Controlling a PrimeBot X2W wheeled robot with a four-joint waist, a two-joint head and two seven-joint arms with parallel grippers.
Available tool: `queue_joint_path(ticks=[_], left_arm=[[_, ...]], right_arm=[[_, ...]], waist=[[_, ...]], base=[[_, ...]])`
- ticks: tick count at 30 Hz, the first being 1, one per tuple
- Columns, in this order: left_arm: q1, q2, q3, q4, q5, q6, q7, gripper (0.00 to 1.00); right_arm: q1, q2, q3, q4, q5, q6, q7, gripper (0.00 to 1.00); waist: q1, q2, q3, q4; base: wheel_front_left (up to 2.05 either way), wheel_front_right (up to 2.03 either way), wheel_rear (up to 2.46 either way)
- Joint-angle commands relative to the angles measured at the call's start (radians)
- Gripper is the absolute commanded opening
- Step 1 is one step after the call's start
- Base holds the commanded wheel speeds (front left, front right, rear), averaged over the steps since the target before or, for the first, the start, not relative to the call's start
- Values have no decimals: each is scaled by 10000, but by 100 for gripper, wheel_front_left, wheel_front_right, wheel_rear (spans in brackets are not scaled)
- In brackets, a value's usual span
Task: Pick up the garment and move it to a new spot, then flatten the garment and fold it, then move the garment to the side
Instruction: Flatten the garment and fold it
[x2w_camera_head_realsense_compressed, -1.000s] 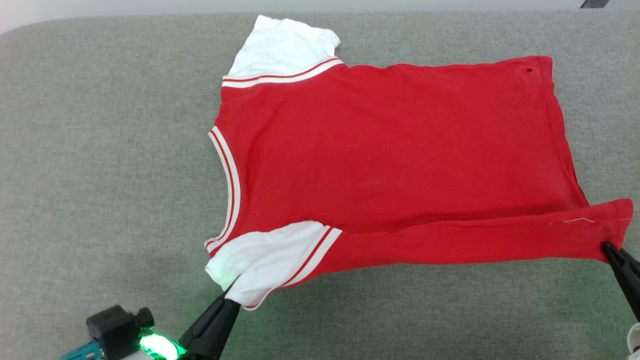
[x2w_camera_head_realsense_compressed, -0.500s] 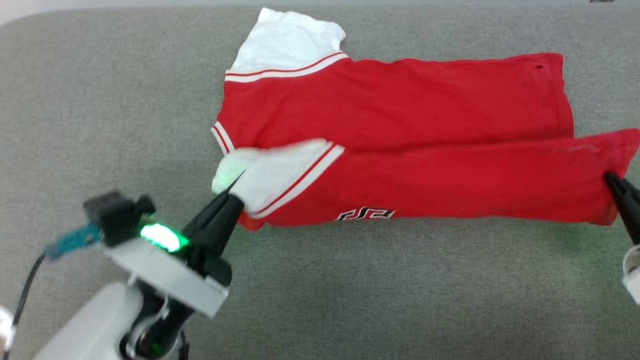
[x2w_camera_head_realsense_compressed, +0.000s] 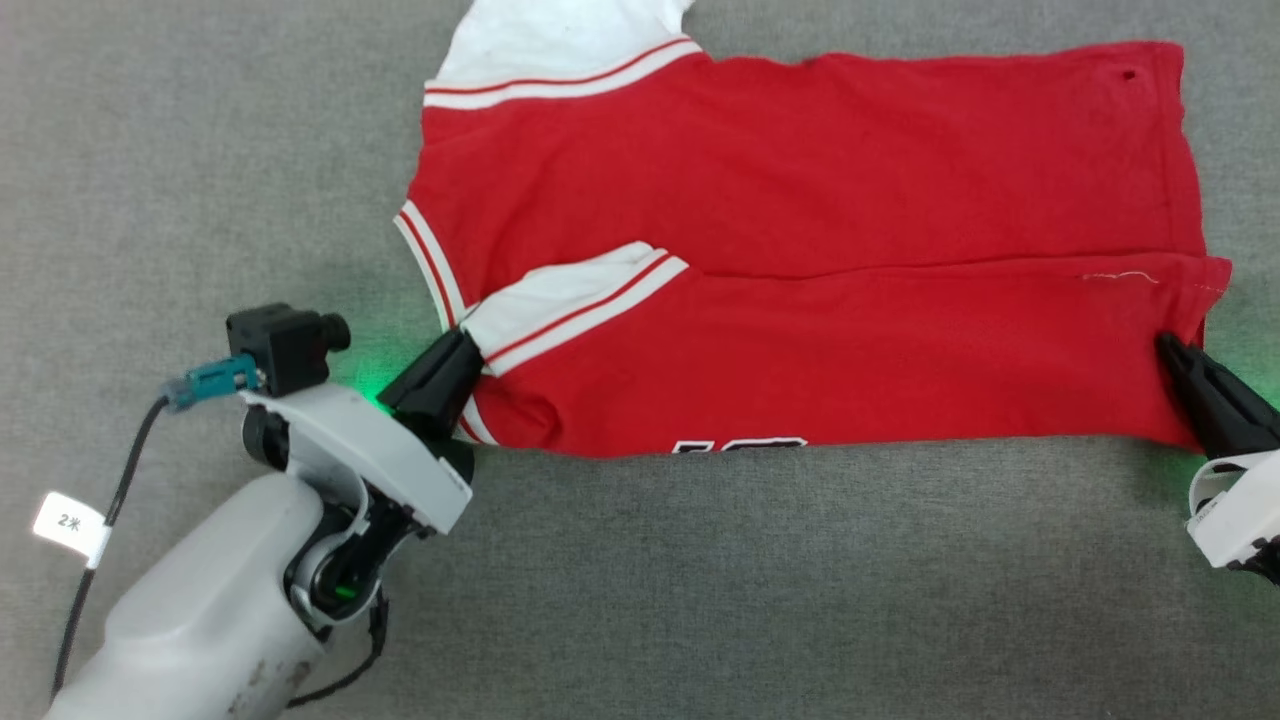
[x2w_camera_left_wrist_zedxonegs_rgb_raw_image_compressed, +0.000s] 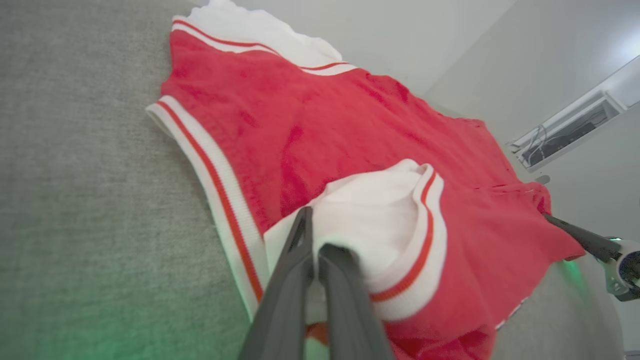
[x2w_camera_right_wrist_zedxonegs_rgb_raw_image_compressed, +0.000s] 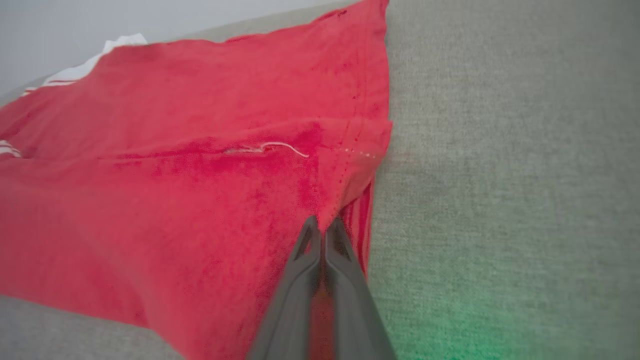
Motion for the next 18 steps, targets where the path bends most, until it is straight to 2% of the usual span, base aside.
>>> queue_joint_path(ticks=[1, 3, 4, 5, 6, 8, 9, 10, 11, 12, 18], left_arm=[[-156, -95, -187, 220, -99, -41, -67, 0], [-277, -112, -440, 545, -100, -41, -147, 0], [-333, -113, -555, 685, -127, -41, -184, 8], [-384, -81, -658, 830, -119, -42, -219, 21], [-428, -51, -786, 933, -79, -40, -251, 36], [-549, 86, -957, 1153, 87, -40, -323, 100], [-615, 167, -1020, 1229, 171, -5, -351, 100], [-646, 245, -1061, 1211, 235, -8, -383, 100], [-646, 245, -1061, 1211, 235, -8, -383, 100], [-710, 333, -1075, 1185, 338, -8, -413, 100], [-1375, 1294, -1368, 852, 940, -7, -28, 100]], right_arm=[[-167, -83, 126, 113, -19, -16, -97, 0], [-204, -127, 301, 288, -48, -18, -208, 0], [-239, -148, 367, 364, -23, -18, -255, 0], [-260, -162, 438, 425, 4, -18, -294, 0], [-279, -167, 517, 492, 29, -19, -340, 0], [-324, -189, 627, 566, 20, -19, -487, 4], [-327, -199, 607, 593, 8, -19, -597, 43], [-322, -193, 556, 611, 24, -19, -713, 92], [-322, -193, 556, 611, 24, -19, -713, 92], [-297, -166, 476, 590, 85, -19, -830, 100], [66, -47, -270, 398, 441, -16, -1286, 100]], waist=[[0, 0, 276, -43], [0, 0, 339, -50], [0, 0, 359, -56], [0, 0, 367, -67], [0, 0, 358, -75], [0, 0, 278, -92], [0, 0, 206, -91], [0, 0, 130, -89], [0, 0, 130, -89], [0, 0, 36, -78], [0, 0, -657, 109]], base=[[0, 0, 0], [0, 0, 0], [0, 0, 0], [0, 0, 0], [0, 0, 0], [0, 0, 0], [0, 0, 0], [0, 0, 0], [0, 0, 0], [0, 0, 0], [0, 0, 0]])
